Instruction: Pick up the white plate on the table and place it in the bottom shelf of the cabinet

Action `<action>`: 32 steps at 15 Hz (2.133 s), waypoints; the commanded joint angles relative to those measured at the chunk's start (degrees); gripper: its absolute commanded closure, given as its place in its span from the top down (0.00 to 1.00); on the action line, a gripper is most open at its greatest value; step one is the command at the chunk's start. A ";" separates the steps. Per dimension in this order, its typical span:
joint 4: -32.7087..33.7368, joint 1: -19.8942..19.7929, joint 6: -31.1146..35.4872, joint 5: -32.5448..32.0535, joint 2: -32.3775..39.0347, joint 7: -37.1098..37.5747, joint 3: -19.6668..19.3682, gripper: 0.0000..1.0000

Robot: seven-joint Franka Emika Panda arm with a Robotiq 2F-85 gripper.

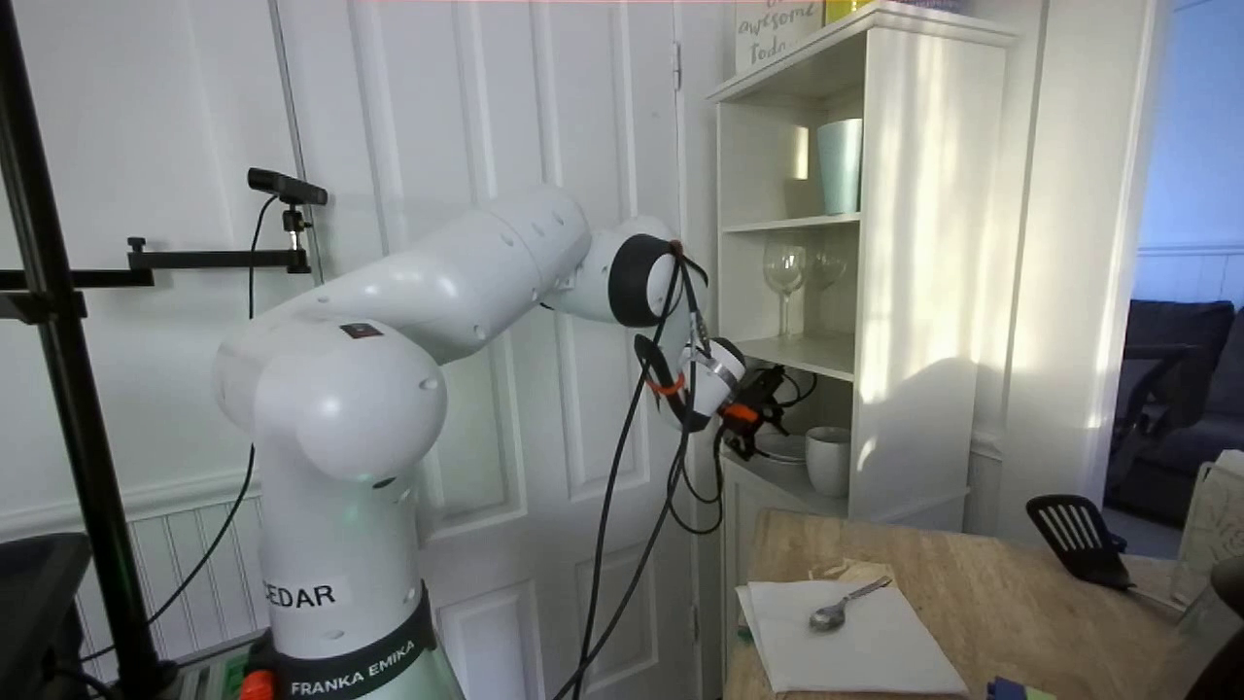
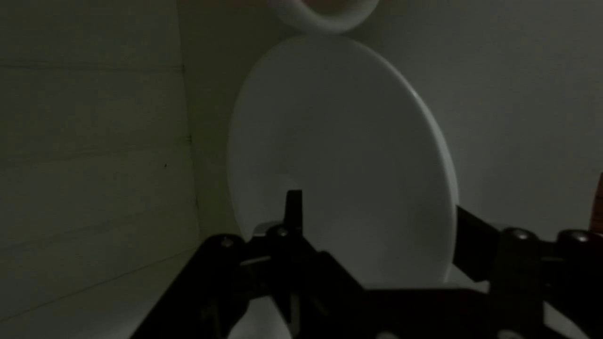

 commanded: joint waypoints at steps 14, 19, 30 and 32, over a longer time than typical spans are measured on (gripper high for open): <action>-3.80 1.82 -1.00 2.70 -3.37 -0.93 -1.46 0.70; -7.08 2.16 -0.95 2.14 -5.82 0.76 -1.64 0.75; -11.89 4.93 -0.63 2.20 -9.25 4.71 -4.76 0.72; -12.32 5.18 -0.66 2.05 -9.64 5.30 -4.96 0.69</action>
